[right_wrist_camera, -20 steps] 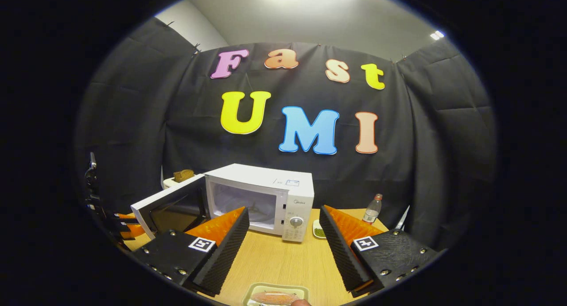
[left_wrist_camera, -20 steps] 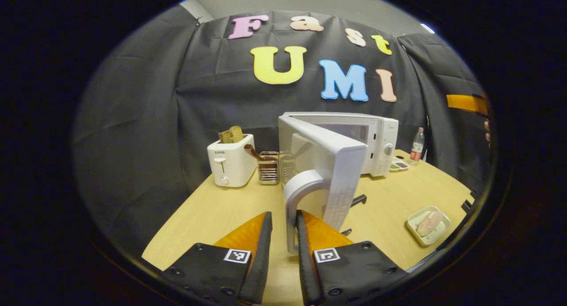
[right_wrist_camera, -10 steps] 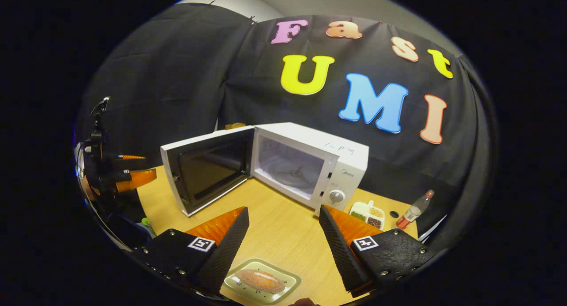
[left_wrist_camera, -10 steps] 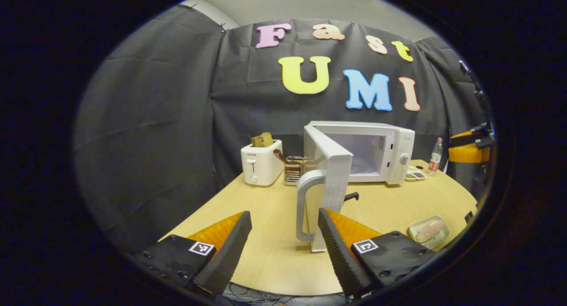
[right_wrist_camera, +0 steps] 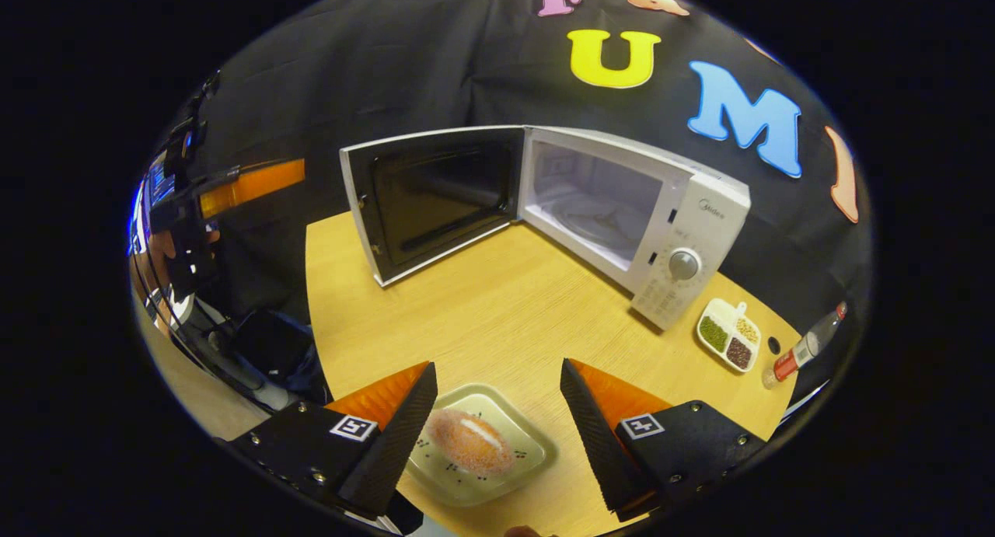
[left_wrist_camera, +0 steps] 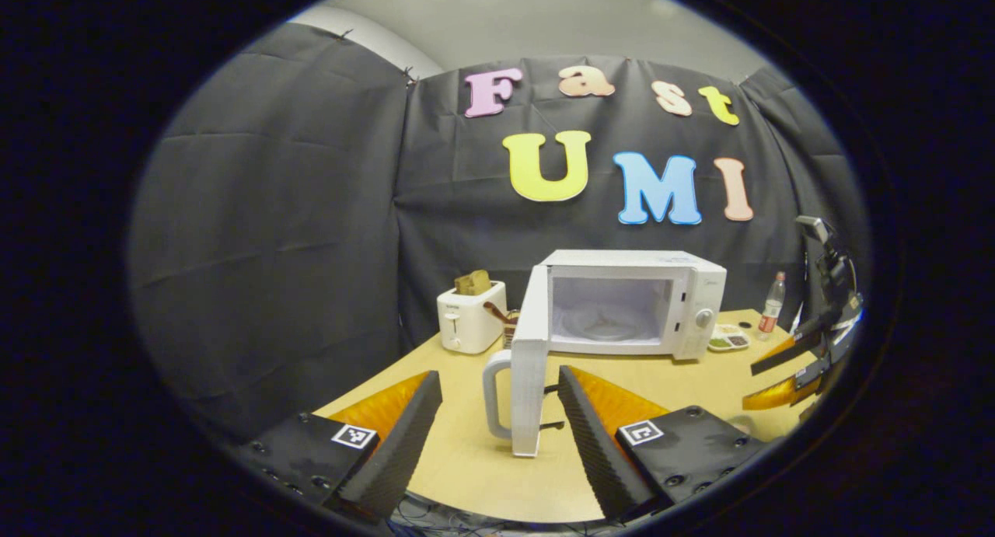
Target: Open the microwave oven with the left hand, put the food in, and close the microwave oven.
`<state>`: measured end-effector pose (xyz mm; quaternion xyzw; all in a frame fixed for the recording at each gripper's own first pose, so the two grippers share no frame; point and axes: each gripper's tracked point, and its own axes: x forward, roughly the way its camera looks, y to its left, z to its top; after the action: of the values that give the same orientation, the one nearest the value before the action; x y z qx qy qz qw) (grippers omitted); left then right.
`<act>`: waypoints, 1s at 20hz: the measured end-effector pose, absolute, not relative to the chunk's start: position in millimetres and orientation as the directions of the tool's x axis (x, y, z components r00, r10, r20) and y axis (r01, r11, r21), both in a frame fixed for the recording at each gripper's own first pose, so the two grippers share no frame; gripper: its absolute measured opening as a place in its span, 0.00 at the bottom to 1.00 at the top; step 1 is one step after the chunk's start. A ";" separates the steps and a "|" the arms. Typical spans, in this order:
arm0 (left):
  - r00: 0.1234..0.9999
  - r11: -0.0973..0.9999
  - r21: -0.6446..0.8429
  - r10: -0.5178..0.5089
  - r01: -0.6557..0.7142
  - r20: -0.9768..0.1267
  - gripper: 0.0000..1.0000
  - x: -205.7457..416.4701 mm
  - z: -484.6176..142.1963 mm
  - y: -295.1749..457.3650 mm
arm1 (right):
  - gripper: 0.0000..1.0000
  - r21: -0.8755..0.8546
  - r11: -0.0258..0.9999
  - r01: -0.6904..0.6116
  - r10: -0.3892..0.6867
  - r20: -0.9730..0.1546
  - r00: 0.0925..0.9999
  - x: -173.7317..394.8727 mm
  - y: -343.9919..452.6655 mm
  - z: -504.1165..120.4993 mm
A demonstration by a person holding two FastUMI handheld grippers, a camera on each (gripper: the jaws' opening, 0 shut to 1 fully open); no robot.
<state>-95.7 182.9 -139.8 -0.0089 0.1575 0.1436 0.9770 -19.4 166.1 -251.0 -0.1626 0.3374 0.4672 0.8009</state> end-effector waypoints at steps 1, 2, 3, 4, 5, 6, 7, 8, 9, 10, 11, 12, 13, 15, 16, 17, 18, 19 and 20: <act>0.906 0.955 0.032 0.289 -0.294 -0.308 0.98 -98.3 -135.0 177.8 | 0.98 0.068 0.485 -0.872 0.641 -0.706 0.301 -24.2 167.3 -260.2; 0.903 0.952 0.036 0.301 -0.305 -0.308 0.98 -100.8 -131.7 174.6 | 0.98 0.083 0.461 -0.884 0.640 -0.721 0.266 -27.4 166.7 -269.1; 0.898 0.948 0.040 0.313 -0.317 -0.308 0.98 -104.0 -131.1 171.1 | 0.98 0.097 0.440 -0.893 0.638 -0.734 0.234 -33.5 166.2 -278.0; 0.895 0.944 0.044 0.325 -0.328 -0.307 0.98 -106.9 -129.7 167.4 | 0.98 0.114 0.420 -0.900 0.635 -0.745 0.201 -38.1 165.0 -284.8; 0.890 0.939 0.052 0.338 -0.339 -0.306 0.98 -111.7 -128.1 164.7 | 0.98 0.129 0.400 -0.907 0.634 -0.754 0.172 -42.8 163.4 -291.8; 0.883 0.934 0.066 0.355 -0.352 -0.308 0.98 -115.9 -128.0 163.8 | 0.98 0.141 0.378 -0.915 0.632 -0.762 0.144 -46.1 162.8 -296.6; 0.878 0.929 0.074 0.366 -0.362 -0.310 0.97 -120.3 -128.4 162.2 | 0.98 0.147 0.356 -0.923 0.629 -0.768 0.121 -49.9 163.4 -303.3; 0.871 0.925 0.077 0.376 -0.372 -0.314 0.97 -124.8 -129.0 159.6 | 0.98 0.149 0.335 -0.930 0.625 -0.774 0.101 -51.4 162.5 -308.1; 0.863 0.919 0.076 0.389 -0.386 -0.322 0.96 -128.0 -131.6 158.3 | 0.98 0.152 0.319 -0.936 0.622 -0.779 0.085 -54.1 162.1 -313.1; 0.856 0.914 0.072 0.401 -0.400 -0.327 0.96 -131.0 -133.1 156.8 | 0.98 0.159 0.304 -0.939 0.618 -0.783 0.067 -56.1 161.8 -317.1; 0.850 0.907 0.069 0.414 -0.415 -0.326 0.97 -134.4 -130.6 155.8 | 0.98 0.167 0.292 -0.942 0.614 -0.787 0.051 -58.5 161.4 -321.4; 0.847 0.902 0.065 0.423 -0.426 -0.323 0.97 -137.4 -128.7 154.7 | 0.98 0.171 0.283 -0.944 0.609 -0.793 0.039 -59.2 159.6 -325.0; 0.842 0.898 0.068 0.433 -0.436 -0.322 0.97 -140.1 -130.6 153.0 | 0.98 0.173 0.274 -0.946 0.603 -0.797 0.029 -60.6 158.4 -330.2; 0.832 0.889 0.082 0.451 -0.450 -0.324 0.98 -144.8 -131.1 151.5 | 0.98 0.173 0.260 -0.950 0.592 -0.806 0.015 -63.0 155.0 -338.7; 0.829 0.887 0.088 0.457 -0.454 -0.324 0.98 -146.2 -130.3 150.2 | 0.98 0.172 0.255 -0.952 0.589 -0.808 0.012 -63.0 154.2 -341.4; 0.827 0.885 0.092 0.461 -0.457 -0.323 0.98 -147.4 -128.6 148.1 | 0.98 0.166 0.254 -0.953 0.585 -0.811 0.015 -62.7 153.6 -345.1; 0.825 0.883 0.095 0.464 -0.459 -0.322 0.99 -147.9 -127.2 146.9 | 0.98 0.167 0.254 -0.953 0.584 -0.812 0.013 -63.1 153.6 -347.6; 0.823 0.882 0.097 0.466 -0.461 -0.324 0.99 -149.9 -127.3 144.8 | 0.98 0.173 0.254 -0.952 0.585 -0.811 0.009 -64.7 154.3 -349.9; 0.822 0.881 0.099 0.469 -0.463 -0.323 0.99 -149.1 -126.2 143.1 | 0.98 0.170 0.258 -0.951 0.583 -0.813 0.013 -64.2 153.1 -351.2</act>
<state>-149.1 143.1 -126.2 0.0083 0.1714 0.2440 0.9545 -64.2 153.1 -351.2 -0.2222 0.4146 0.5672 0.6760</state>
